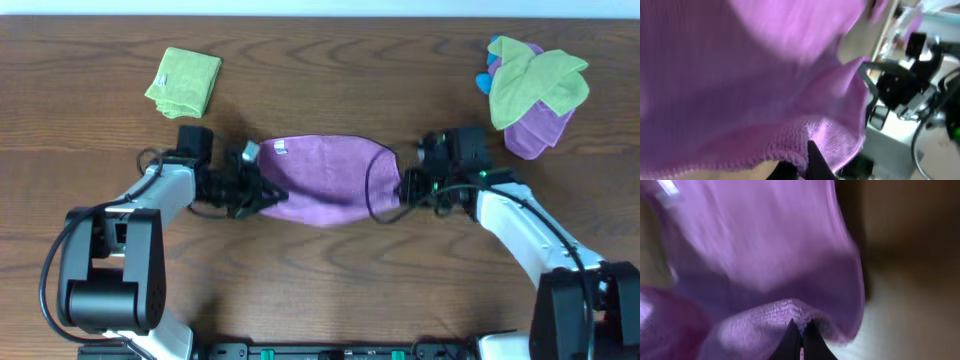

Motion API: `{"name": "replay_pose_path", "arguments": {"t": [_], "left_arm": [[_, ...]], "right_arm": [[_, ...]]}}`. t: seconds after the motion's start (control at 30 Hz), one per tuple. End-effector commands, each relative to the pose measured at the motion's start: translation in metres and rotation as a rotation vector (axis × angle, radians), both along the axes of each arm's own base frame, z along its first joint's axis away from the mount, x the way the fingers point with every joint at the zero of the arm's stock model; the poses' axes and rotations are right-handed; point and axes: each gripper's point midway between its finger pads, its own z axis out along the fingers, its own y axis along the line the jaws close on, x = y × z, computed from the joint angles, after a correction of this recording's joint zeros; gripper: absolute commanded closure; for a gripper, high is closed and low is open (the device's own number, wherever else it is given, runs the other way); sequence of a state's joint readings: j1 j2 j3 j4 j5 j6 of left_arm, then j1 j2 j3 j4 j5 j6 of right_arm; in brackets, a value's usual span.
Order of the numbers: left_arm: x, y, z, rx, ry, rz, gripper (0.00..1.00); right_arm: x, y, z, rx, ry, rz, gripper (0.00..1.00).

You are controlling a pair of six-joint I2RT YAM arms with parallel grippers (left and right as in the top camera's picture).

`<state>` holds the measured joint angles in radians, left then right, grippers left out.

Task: Fold the cloth
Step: 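Lift the near edge with both grippers and fold it toward the far edge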

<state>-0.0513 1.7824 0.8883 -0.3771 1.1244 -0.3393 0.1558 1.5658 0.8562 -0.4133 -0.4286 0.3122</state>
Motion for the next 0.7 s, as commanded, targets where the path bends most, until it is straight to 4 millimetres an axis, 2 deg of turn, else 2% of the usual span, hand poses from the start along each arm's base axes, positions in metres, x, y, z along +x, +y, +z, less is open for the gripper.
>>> {"name": "replay_pose_path", "arguments": {"t": [0.0, 0.1, 0.27, 0.4, 0.53, 0.67], "left_arm": [[0.035, -0.004, 0.024, -0.06, 0.03, 0.123, 0.94], [0.08, -0.002, 0.047, -0.078, -0.087, 0.224, 0.95], [0.138, 0.007, 0.093, -0.078, -0.277, 0.355, 0.94], [0.172, 0.011, 0.127, -0.068, -0.384, 0.394, 0.94], [0.202, 0.012, 0.149, -0.076, -0.452, 0.406, 0.94], [0.232, 0.011, 0.169, -0.09, -0.51, 0.408, 0.94]], "right_arm": [[0.043, -0.004, 0.036, -0.031, -0.168, -0.064, 0.99], [0.078, -0.007, 0.067, -0.05, -0.311, -0.1, 0.99], [0.124, -0.008, 0.1, -0.073, -0.426, -0.129, 0.99], [0.161, -0.004, 0.118, -0.087, -0.472, -0.111, 0.99], [0.186, -0.005, 0.133, -0.106, -0.506, -0.096, 0.99], [0.206, -0.016, 0.153, -0.129, -0.558, -0.126, 0.99]]}}
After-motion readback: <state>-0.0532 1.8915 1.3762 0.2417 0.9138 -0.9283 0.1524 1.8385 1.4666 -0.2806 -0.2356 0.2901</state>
